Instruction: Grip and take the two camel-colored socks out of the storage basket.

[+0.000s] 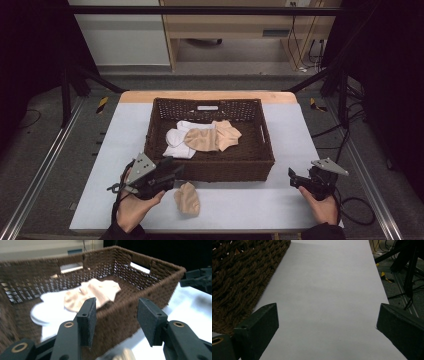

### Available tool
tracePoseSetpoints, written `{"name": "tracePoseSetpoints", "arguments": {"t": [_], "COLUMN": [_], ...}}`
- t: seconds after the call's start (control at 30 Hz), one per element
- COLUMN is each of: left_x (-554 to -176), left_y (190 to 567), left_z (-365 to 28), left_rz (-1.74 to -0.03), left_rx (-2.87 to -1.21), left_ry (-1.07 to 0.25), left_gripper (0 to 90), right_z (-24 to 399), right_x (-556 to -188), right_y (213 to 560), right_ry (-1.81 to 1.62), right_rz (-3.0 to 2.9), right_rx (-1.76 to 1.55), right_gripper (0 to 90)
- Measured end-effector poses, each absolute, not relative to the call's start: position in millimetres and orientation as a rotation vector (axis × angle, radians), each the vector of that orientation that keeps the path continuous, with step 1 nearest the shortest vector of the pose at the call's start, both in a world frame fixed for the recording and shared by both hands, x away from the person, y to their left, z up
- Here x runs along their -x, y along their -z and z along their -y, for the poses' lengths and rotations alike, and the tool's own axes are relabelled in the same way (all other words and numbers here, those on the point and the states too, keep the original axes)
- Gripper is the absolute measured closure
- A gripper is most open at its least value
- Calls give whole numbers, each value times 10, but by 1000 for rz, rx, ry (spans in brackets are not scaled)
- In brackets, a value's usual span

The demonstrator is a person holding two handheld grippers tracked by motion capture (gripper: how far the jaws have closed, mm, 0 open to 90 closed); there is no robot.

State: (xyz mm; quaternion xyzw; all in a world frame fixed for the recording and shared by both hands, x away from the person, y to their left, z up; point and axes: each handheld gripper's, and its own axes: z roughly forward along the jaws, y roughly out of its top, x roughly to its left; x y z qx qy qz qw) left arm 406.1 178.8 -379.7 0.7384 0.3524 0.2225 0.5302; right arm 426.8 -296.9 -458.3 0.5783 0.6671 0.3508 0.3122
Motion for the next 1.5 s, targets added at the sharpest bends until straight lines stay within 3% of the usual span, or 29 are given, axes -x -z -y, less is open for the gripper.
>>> {"name": "tracePoseSetpoints", "arguments": {"t": [0.77, 1.17, 1.5], "left_x": [-4947, -5461, -5821], "left_y": [3338, 3467, 3852], "left_z": [-1523, -1415, -1364], "left_rz": [-874, -908, -1008], "left_rx": [-1710, -1739, -1863], "left_ry": [-610, -656, -674], "left_gripper": [484, 497, 525], "right_z": [2972, 2973, 2972], "right_x": [-4291, -4291, -4293], "right_y": [4574, 4573, 4578], "right_ry": [-928, -929, -926], "right_rz": [-1747, -1741, -1741], "right_rx": [-1515, -1525, -1518], "right_gripper": [37, 38, 38]}}
